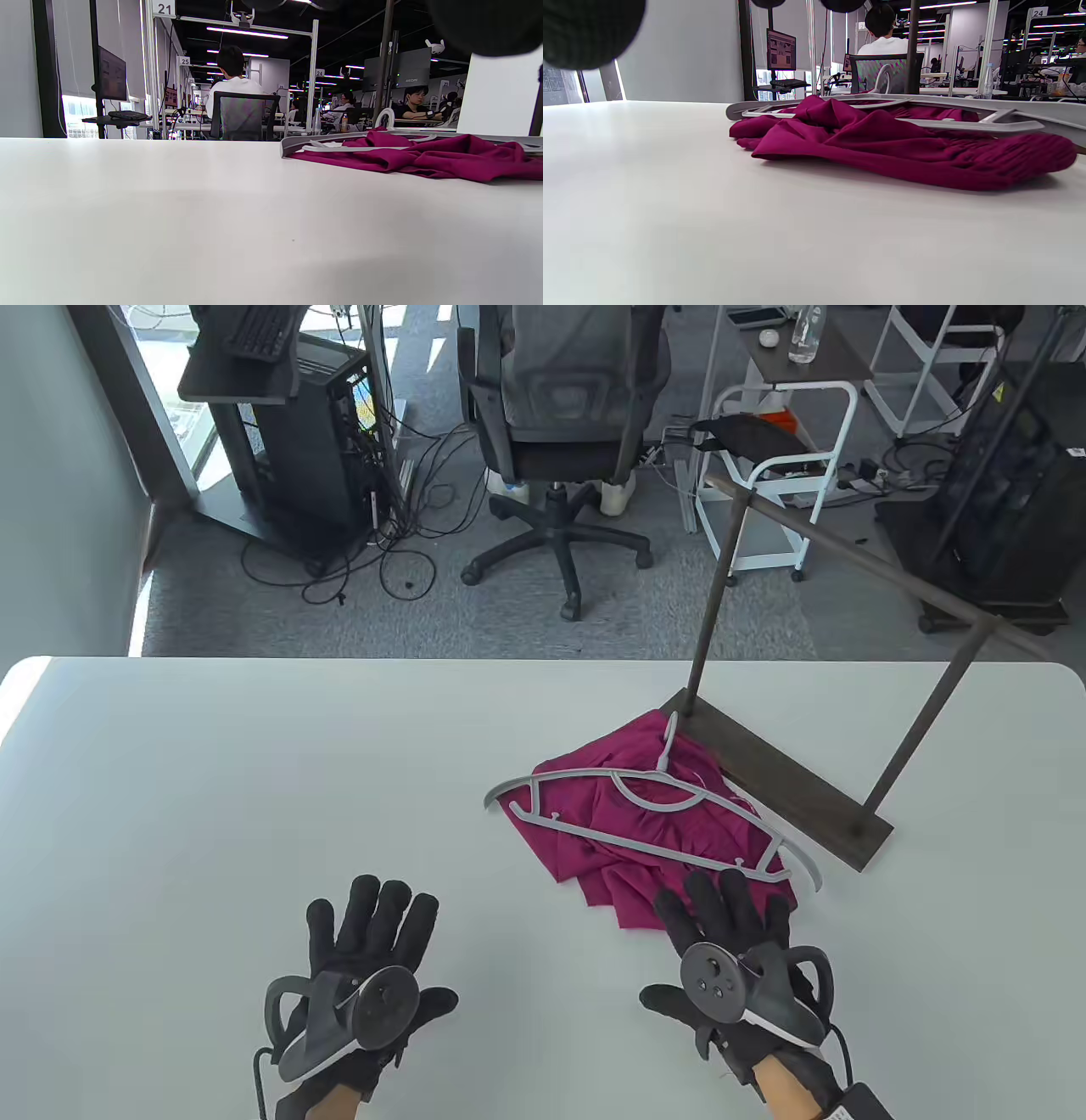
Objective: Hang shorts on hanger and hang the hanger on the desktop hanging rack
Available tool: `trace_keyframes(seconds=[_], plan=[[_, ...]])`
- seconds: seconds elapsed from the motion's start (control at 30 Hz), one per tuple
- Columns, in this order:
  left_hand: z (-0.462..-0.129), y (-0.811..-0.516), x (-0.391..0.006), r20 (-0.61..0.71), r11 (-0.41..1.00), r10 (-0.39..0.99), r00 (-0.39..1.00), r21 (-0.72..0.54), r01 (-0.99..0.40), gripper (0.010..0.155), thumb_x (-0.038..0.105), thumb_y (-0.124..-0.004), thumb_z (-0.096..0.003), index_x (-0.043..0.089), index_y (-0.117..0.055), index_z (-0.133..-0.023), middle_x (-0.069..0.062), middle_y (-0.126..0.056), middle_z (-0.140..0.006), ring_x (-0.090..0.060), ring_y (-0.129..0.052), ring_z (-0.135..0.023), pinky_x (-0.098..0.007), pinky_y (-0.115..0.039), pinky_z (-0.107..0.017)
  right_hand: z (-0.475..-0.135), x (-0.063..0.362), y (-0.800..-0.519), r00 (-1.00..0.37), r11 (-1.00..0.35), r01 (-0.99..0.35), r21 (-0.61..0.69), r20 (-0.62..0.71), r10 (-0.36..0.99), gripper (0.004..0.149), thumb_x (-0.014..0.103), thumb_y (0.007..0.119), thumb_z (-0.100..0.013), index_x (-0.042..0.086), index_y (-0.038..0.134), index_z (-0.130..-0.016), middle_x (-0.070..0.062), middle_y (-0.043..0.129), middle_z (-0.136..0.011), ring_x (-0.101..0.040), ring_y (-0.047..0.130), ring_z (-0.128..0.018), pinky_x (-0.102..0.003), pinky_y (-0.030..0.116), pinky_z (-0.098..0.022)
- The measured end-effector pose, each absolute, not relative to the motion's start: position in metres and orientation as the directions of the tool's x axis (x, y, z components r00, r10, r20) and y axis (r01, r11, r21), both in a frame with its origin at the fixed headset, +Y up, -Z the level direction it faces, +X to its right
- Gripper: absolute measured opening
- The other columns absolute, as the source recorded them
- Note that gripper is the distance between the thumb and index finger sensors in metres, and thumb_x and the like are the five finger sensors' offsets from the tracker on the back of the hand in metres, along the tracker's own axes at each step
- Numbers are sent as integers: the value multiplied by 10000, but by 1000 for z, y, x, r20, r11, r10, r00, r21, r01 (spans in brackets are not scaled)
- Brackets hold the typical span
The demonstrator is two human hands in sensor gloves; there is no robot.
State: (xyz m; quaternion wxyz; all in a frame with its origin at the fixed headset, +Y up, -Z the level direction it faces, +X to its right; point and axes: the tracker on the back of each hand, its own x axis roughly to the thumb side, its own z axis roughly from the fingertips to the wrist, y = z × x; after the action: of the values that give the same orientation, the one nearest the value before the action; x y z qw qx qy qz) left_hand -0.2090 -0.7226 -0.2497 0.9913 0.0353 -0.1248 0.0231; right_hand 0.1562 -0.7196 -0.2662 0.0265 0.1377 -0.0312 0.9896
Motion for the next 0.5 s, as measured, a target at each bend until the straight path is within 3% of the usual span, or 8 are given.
trace_keyframes(seconds=[0.5], plan=[[-249,-723,-208,251,997,31,967,63,-49,1001,741,-724,-291,340,-318,-1113,-30,-280,-1188,-343,-254,-1155,-675,-187,-738,-266,159,-720,-963,-996,-75,-51,264,59,1006,748,760,-306,291,346,-1101,-112,327,-1173,-484,336,-1035,-810,392,-666]])
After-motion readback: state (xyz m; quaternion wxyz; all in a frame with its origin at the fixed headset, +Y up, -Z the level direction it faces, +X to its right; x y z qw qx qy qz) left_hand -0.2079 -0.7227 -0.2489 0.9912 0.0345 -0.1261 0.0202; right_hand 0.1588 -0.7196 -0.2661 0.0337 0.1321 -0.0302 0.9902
